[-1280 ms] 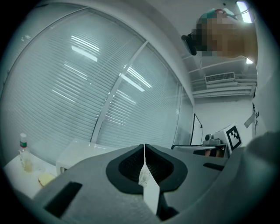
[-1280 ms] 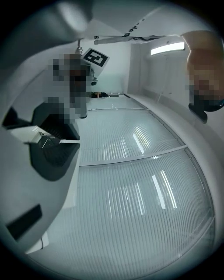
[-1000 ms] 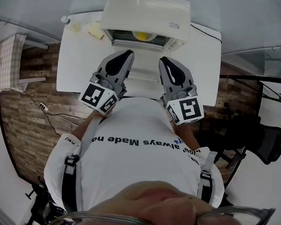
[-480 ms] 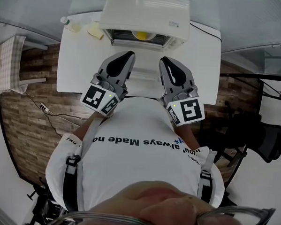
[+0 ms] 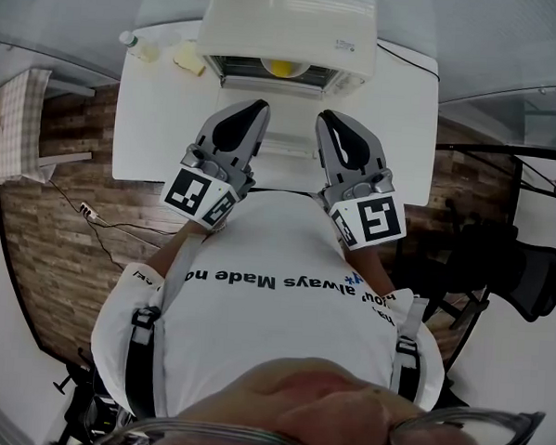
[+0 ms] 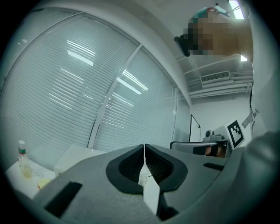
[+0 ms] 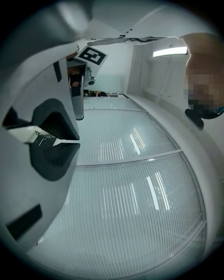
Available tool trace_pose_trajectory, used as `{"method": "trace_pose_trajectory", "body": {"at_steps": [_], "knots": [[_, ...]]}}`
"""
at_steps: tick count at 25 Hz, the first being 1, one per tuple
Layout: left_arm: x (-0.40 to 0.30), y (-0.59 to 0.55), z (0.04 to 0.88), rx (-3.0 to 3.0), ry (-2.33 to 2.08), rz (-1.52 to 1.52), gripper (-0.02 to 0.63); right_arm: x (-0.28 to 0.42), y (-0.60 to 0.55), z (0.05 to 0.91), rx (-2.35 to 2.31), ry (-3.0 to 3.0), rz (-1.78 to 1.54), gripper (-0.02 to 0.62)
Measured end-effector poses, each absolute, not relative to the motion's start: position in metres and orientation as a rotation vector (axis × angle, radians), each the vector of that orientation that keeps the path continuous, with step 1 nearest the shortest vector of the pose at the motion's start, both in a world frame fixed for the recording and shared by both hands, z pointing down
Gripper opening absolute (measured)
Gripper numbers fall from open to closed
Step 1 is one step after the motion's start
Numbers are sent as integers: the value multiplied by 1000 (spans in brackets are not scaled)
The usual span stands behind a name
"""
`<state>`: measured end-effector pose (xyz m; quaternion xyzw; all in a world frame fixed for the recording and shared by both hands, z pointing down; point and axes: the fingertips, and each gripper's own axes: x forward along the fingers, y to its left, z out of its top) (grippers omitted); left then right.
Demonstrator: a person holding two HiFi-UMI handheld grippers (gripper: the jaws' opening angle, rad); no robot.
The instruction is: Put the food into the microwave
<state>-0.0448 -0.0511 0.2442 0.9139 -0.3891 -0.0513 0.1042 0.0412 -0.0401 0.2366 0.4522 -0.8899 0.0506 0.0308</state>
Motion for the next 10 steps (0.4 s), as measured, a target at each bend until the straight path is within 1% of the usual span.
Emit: {"method": "trace_pose_trajectory", "body": {"at_steps": [10], "knots": [[-44, -53, 246, 2692, -1146, -146, 15, 43, -42, 239, 1396, -2756, 192, 25]]}}
